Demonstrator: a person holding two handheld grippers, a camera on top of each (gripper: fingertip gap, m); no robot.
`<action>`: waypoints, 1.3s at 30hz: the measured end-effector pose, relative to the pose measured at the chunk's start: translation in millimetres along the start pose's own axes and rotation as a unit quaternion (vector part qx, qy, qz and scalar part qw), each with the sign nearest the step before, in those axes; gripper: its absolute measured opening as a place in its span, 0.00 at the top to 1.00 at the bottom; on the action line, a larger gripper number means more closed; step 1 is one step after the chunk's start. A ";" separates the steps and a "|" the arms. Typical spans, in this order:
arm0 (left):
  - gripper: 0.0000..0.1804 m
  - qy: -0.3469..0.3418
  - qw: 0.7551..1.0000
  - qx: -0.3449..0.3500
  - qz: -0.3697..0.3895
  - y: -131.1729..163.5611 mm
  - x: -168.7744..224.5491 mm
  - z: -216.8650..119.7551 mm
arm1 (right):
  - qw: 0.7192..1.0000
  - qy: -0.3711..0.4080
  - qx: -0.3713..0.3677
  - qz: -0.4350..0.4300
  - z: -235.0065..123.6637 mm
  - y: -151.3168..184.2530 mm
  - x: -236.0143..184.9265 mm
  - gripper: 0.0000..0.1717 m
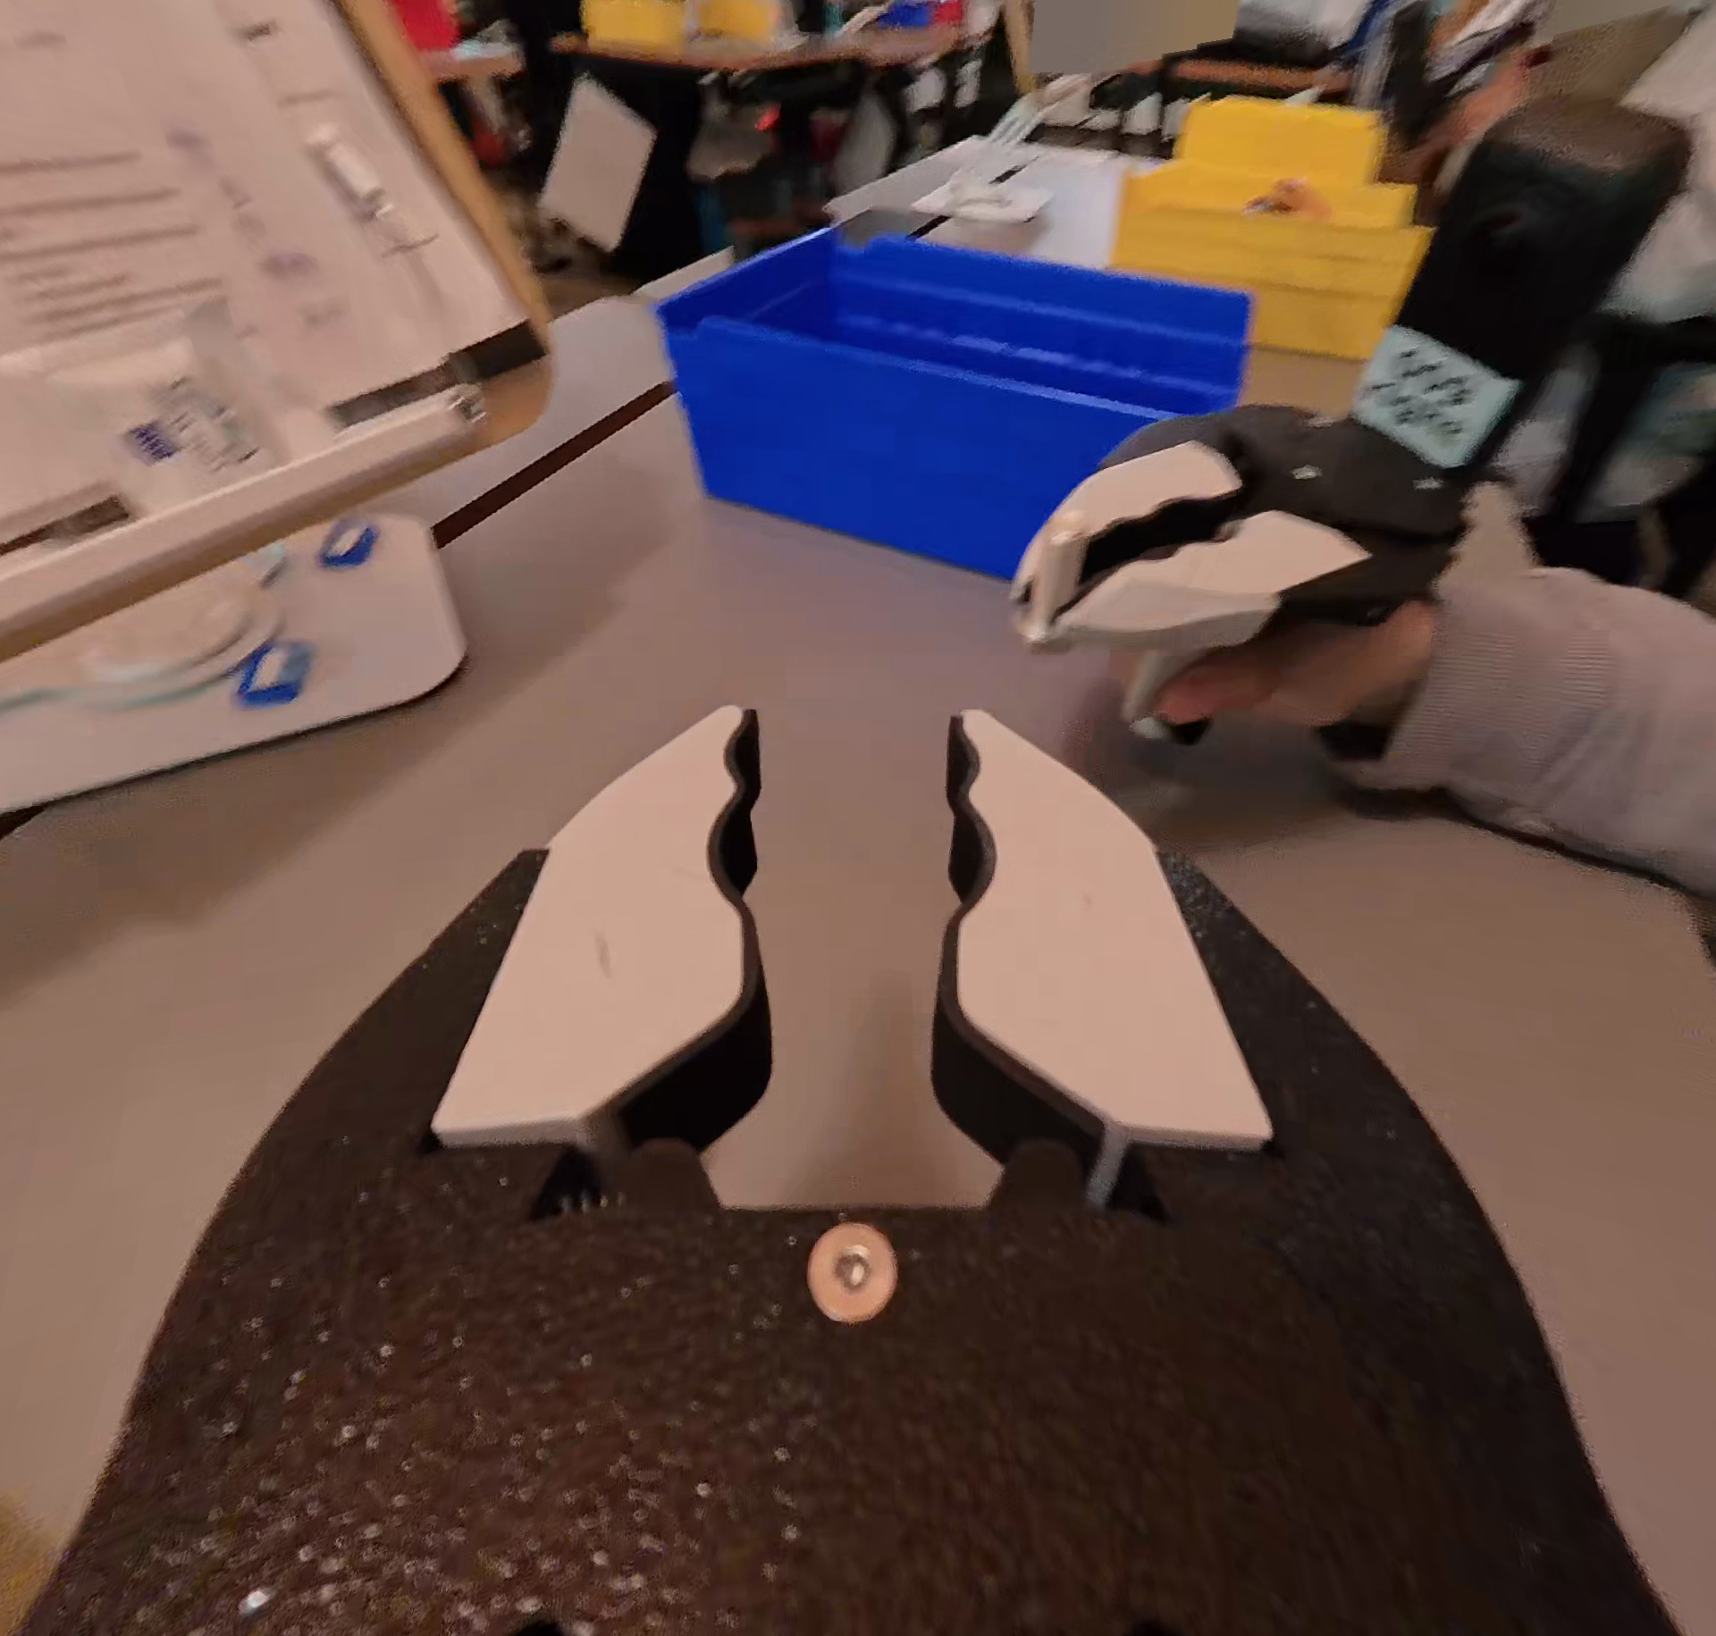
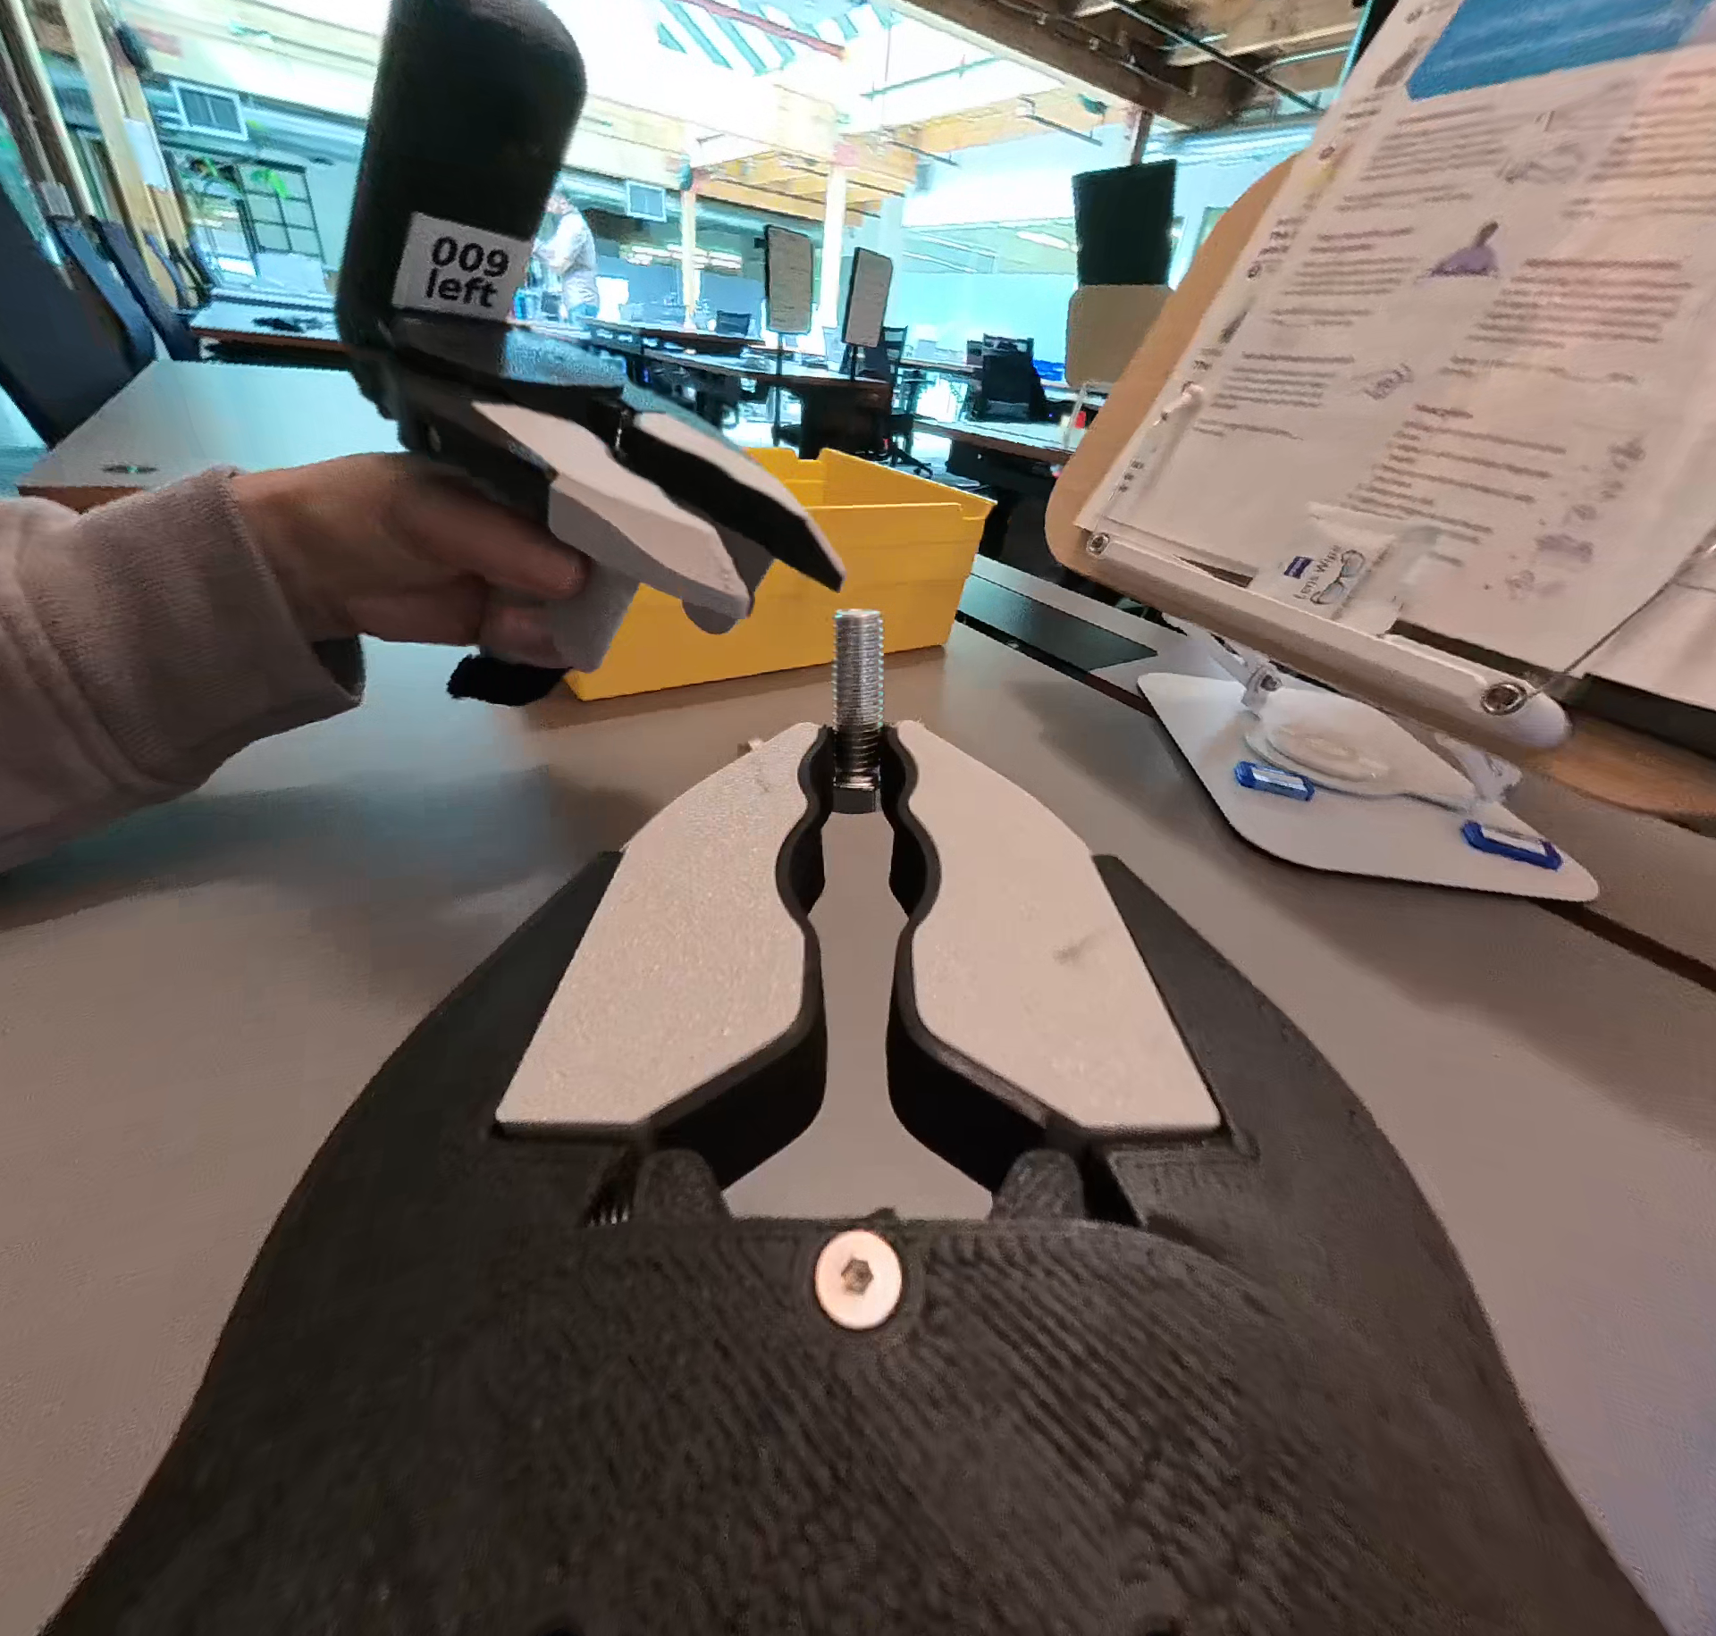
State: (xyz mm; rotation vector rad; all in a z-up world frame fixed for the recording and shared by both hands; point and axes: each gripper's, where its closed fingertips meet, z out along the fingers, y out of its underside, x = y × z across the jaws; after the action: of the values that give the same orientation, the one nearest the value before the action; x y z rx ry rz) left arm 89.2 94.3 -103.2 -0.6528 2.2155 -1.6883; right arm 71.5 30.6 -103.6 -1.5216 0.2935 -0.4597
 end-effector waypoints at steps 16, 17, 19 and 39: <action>0.83 -0.318 0.942 -0.017 -0.104 7.0 -58.3 -135.6 | 0.999 -0.018 -0.020 -0.025 10.8 5.5 -17.7 0.95; 0.83 -0.315 0.942 -0.035 -0.110 11.9 -56.9 -134.3 | 0.999 -0.018 -0.019 -0.023 10.8 5.5 -17.6 0.95; 0.81 -0.284 0.947 -0.074 -0.132 24.4 -47.7 -118.4 | 0.999 -0.015 -0.020 -0.020 11.1 5.9 -16.6 0.95; 0.89 -0.486 0.789 -0.243 -0.285 131.0 -163.5 -51.6 | 1.000 -0.011 -0.011 -0.026 7.0 0.7 -13.6 0.95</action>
State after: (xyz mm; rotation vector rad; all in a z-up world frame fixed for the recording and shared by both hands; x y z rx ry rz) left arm 181.0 248.9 -222.7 -1.9353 1.6646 -0.5542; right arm 62.9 43.0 -105.4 -1.5582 0.2431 -0.4823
